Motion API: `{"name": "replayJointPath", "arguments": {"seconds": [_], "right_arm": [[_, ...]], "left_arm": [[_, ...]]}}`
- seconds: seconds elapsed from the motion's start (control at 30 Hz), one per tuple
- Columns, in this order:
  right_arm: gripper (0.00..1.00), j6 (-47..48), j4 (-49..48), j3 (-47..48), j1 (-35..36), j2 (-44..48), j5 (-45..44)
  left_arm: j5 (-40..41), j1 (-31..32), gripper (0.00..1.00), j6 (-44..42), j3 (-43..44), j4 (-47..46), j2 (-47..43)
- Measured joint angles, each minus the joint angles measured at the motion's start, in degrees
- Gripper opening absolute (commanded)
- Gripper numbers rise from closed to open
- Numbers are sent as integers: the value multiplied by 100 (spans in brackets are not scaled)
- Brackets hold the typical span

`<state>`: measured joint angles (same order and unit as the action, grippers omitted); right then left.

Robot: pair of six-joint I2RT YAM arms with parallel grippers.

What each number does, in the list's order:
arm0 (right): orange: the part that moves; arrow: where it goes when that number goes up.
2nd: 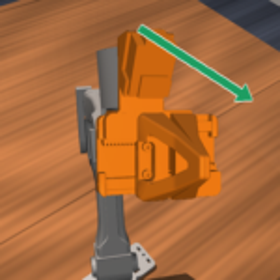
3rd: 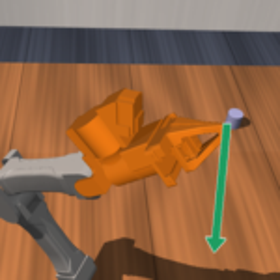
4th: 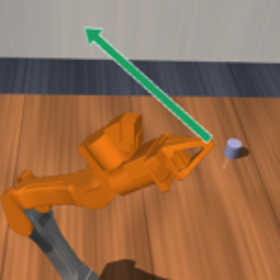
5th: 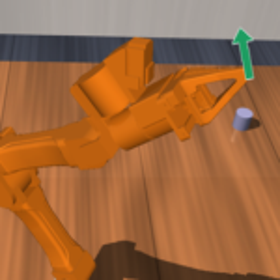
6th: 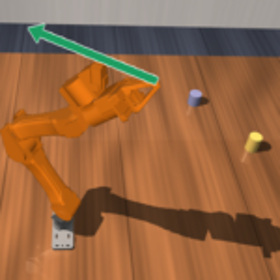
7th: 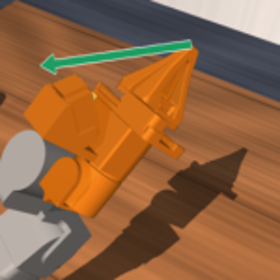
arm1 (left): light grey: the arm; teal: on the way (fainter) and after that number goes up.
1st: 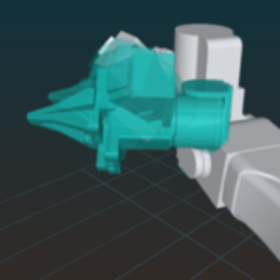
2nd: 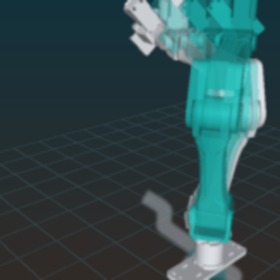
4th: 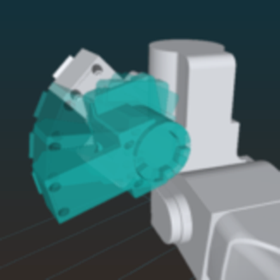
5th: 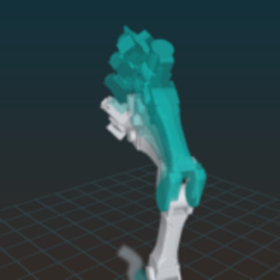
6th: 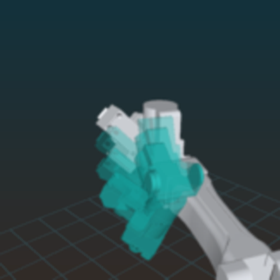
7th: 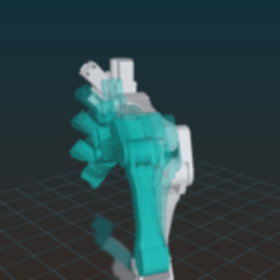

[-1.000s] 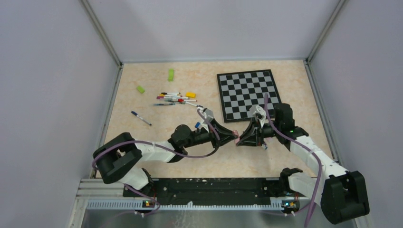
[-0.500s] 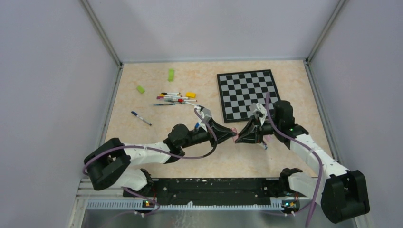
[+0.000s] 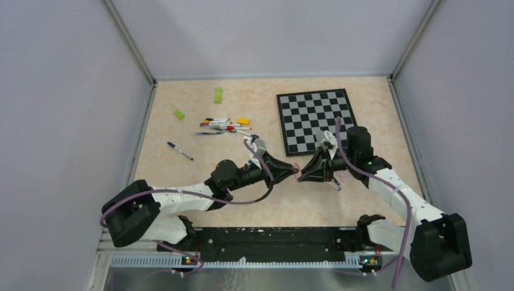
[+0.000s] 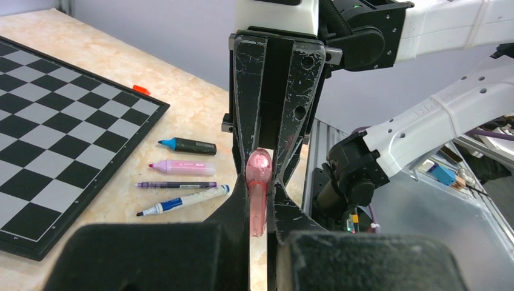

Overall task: Open the pen caps
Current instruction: Open the pen cap from the pen.

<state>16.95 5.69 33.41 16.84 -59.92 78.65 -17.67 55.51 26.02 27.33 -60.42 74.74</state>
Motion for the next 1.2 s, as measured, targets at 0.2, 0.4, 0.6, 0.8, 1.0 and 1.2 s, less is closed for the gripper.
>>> {"name": "replayJointPath", "arguments": {"seconds": [0.2, 0.4, 0.6, 0.8, 1.0, 1.2], "right_arm": [[0, 396, 481, 116, 44, -146, -144], [0, 671, 608, 203, 79, -155, -166], [0, 944, 892, 302, 81, -155, -258], [0, 1272, 1574, 404, -50, -96, -960], [0, 1351, 1829, 398, -267, -94, -1360], [0, 1751, 2284, 400, -835, -33, -1746]], "left_arm": [[304, -90, 0, 24, -31, -256, -221], [367, -83, 0, -72, -79, -181, -350], [374, -76, 21, -153, -90, -37, -437], [715, -173, 41, -225, -295, -214, -798], [490, -232, 49, -90, -376, -601, -986], [629, -232, 68, -179, -765, -63, -1491]]}}
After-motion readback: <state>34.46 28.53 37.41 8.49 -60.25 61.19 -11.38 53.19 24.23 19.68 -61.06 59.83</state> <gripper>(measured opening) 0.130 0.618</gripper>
